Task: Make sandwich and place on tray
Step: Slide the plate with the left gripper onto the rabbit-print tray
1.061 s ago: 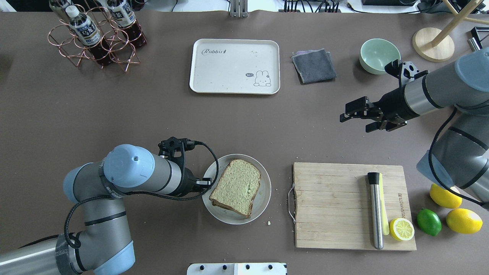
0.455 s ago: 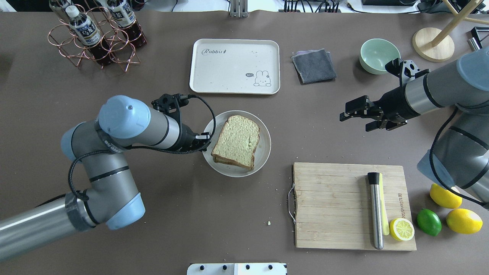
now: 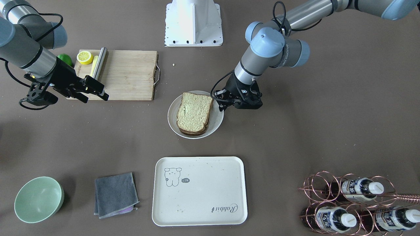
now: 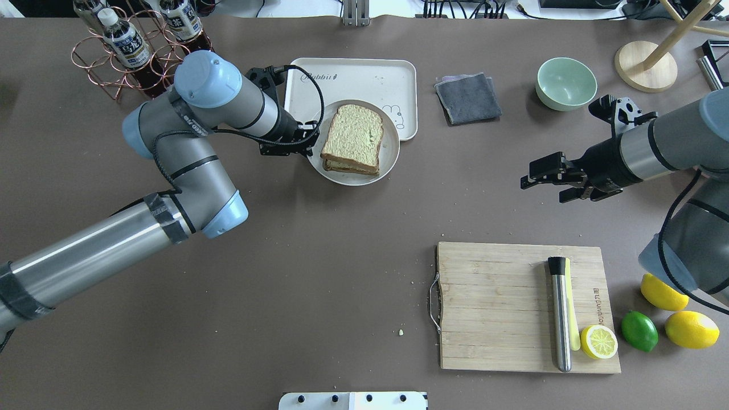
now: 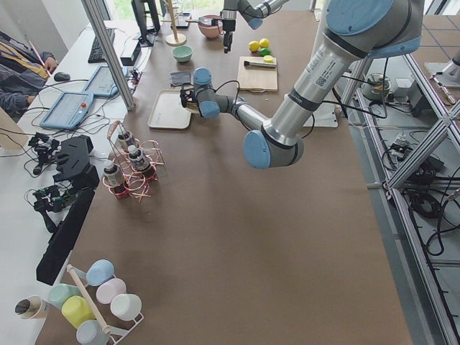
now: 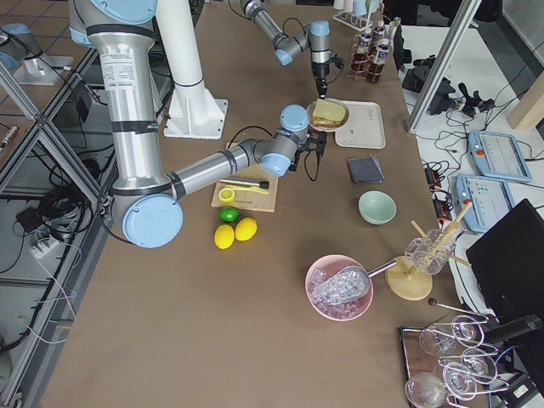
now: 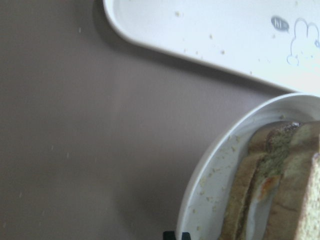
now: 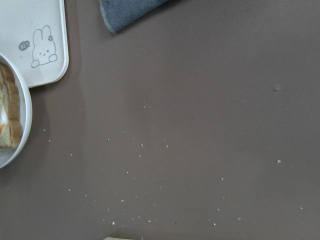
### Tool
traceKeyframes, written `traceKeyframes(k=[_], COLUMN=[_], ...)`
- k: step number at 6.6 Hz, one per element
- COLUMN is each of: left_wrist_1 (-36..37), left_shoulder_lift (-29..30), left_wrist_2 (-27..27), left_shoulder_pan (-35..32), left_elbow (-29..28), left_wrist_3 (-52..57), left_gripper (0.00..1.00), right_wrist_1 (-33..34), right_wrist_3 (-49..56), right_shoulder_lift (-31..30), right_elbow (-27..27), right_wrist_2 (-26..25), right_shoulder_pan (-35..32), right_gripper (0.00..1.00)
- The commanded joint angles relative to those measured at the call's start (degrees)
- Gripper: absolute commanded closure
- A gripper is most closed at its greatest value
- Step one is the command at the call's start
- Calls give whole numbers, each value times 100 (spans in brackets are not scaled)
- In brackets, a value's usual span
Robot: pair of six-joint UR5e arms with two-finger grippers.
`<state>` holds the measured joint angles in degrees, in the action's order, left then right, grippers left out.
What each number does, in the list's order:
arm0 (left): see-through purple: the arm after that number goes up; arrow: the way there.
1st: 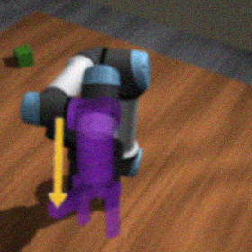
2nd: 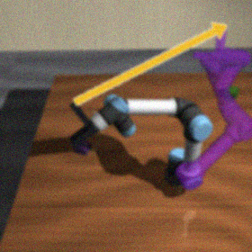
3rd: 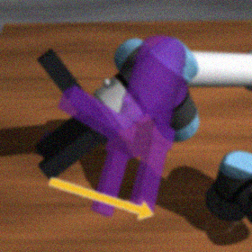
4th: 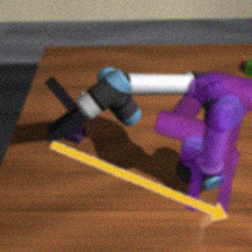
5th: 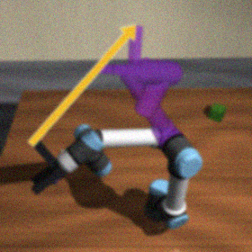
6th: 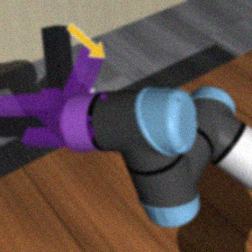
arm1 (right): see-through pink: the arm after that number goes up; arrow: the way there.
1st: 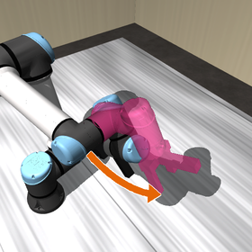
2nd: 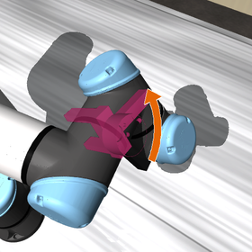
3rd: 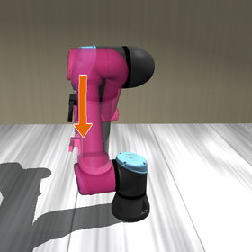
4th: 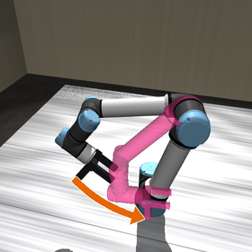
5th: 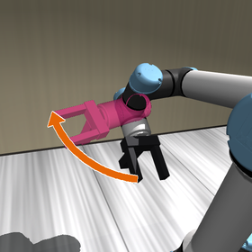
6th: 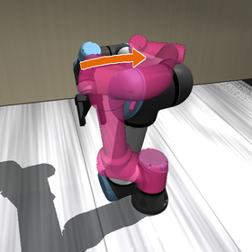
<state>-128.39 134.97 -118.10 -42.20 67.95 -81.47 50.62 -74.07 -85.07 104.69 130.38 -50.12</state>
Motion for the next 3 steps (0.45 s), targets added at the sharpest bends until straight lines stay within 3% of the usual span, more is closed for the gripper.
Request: traceKeyframes(k=[1, 3], left_wrist_1=[-552, -818], left_shoulder_lift=[782, 986], left_wrist_2=[-91, -38], left_shoulder_pan=[-253, -297], left_elbow=[-1463, -1959], left_wrist_3=[-1, -1], left_gripper=[100, 100], right_wrist_1=[0, 0], right_wrist_3=[155, 357], right_shoulder_lift=[-499, -783], right_elbow=[357, 482], right_wrist_2=[5, 40], right_shoulder_pan=[-85, -174], right_gripper=[0, 0])
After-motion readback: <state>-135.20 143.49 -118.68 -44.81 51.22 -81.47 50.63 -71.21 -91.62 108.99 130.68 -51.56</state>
